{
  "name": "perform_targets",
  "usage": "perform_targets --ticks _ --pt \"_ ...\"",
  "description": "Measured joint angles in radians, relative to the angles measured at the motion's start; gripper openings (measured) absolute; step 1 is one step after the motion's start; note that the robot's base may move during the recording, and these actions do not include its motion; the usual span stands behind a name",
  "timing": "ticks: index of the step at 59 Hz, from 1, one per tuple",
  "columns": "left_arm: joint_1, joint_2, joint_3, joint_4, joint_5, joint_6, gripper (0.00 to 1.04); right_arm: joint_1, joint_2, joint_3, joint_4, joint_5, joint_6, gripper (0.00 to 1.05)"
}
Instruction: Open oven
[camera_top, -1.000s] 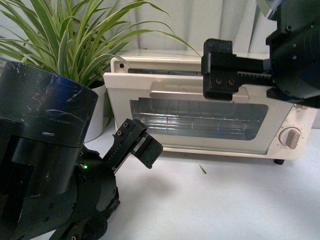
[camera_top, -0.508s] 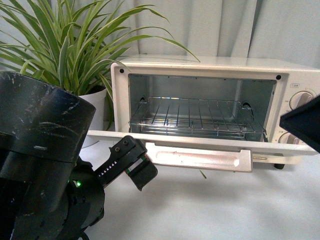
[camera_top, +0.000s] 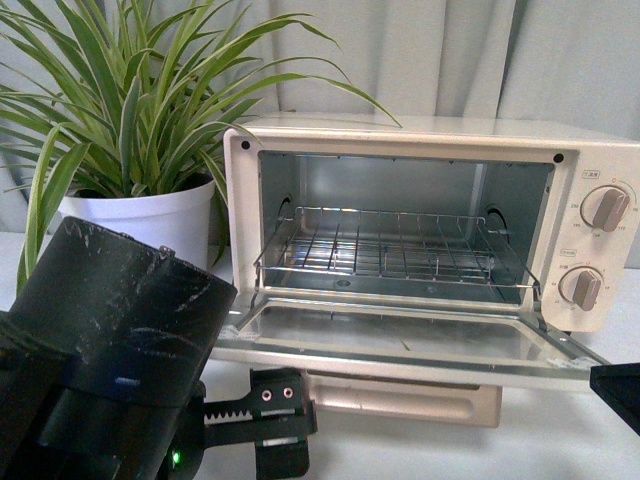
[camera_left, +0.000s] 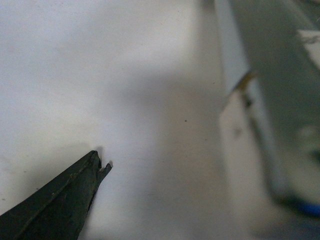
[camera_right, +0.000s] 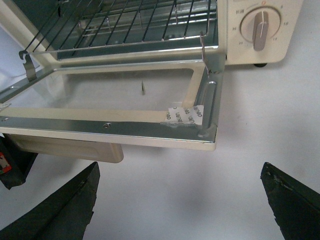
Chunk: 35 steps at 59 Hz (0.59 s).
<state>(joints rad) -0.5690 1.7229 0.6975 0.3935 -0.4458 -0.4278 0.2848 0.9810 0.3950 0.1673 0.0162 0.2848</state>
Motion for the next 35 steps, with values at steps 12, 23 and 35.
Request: perform_targets --ticks 12,23,35 --pt "-0.024 -0.005 -0.044 0.054 0.016 0.184 0.98 0.015 0.000 -0.010 0.008 0.005 0.000 0.95" --pt "-0.074 -0.111 -0.142 0.065 -0.011 0.366 0.98 0.006 -0.037 -0.039 -0.006 -0.014 -0.012 0.95" --pt "-0.119 -0.281 -0.246 0.023 0.009 0.424 0.98 0.005 -0.140 -0.094 -0.050 -0.009 -0.026 0.95"
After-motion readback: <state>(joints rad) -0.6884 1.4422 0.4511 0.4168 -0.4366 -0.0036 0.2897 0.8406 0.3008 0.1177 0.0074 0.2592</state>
